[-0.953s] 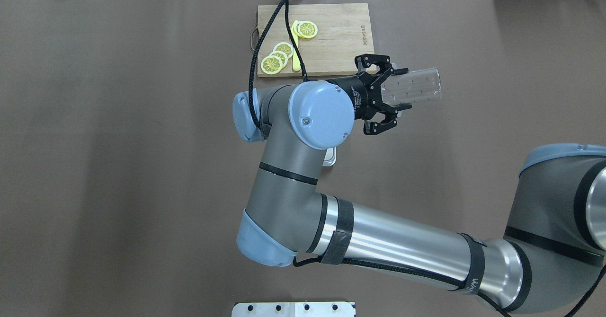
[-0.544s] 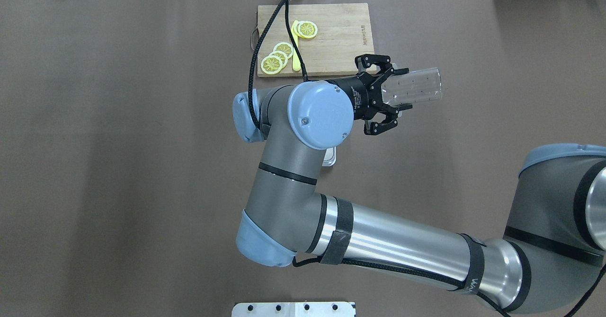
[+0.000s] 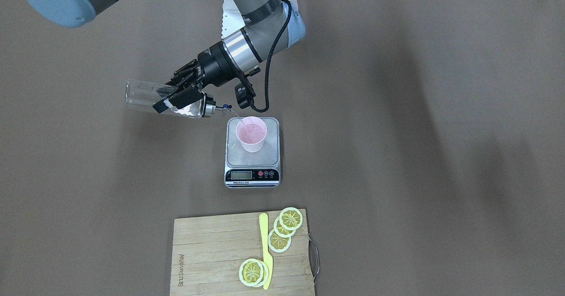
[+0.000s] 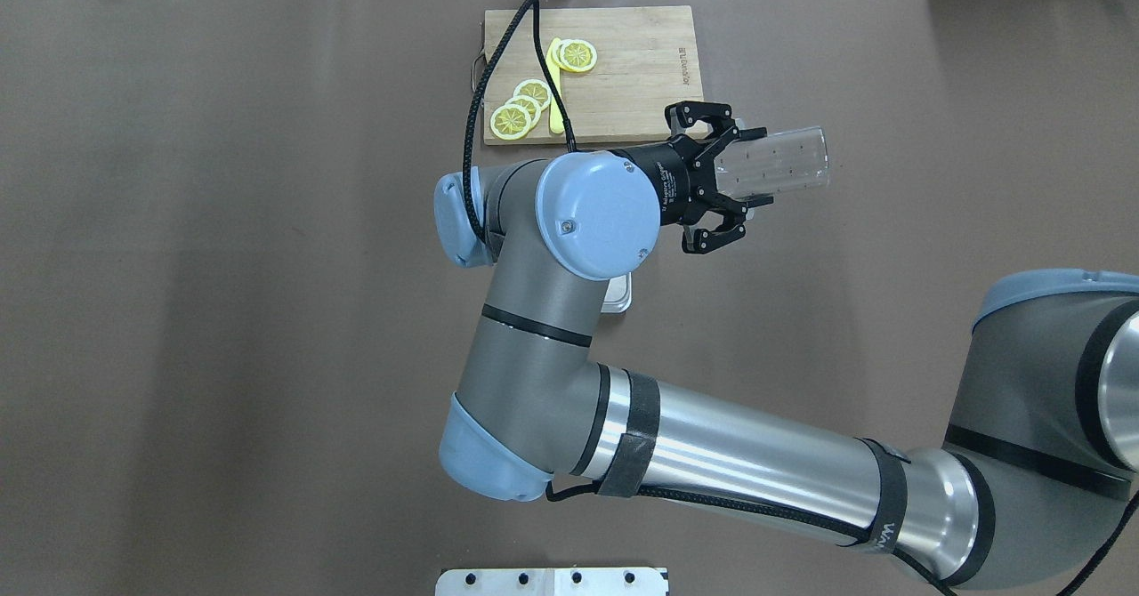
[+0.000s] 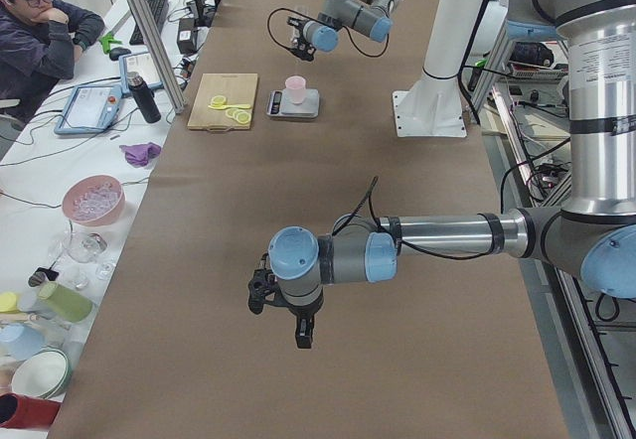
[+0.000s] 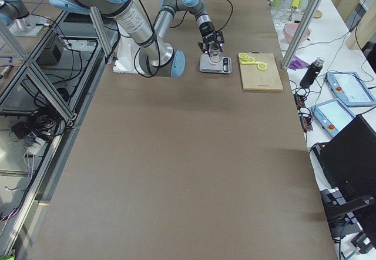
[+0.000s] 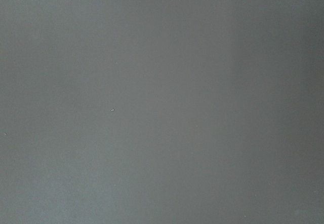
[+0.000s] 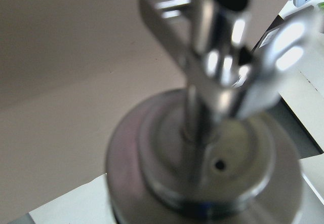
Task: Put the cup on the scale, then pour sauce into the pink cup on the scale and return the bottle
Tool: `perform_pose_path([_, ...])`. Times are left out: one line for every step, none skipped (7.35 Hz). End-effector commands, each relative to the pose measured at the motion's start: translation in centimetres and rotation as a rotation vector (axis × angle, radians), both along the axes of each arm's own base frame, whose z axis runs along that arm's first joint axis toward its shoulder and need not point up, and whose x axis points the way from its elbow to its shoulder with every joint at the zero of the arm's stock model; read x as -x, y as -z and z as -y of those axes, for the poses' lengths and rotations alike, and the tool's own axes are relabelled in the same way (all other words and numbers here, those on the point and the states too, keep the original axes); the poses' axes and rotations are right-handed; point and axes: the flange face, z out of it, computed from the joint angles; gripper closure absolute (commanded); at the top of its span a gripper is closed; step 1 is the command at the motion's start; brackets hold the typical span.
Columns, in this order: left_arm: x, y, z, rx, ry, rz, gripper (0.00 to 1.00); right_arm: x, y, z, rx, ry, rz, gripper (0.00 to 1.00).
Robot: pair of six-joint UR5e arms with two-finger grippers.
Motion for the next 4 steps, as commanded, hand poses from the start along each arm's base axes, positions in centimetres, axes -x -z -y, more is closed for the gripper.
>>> perform_pose_path([0.00, 0.00, 0.00, 0.000, 0.000, 0.000, 0.02, 0.08, 0.20, 0.07, -0.005, -0.002, 0.010, 1.00])
perform_pose_path([0.00, 0.00, 0.00, 0.000, 0.000, 0.000, 0.02, 0.12, 0.34, 0.09, -0.008, -0.002, 0.016, 1.00])
perform_pose_path([0.06, 0.00, -0.01, 0.000, 0.002, 0.000, 0.02, 0.32, 0.65, 0.20, -0.018, -0.001, 0.033, 1.00])
perform_pose_path([0.07, 0.00, -0.01, 0.000, 0.002, 0.000, 0.02, 0.62, 0.91, 0.35, -0.032, -0.001, 0.062, 1.00])
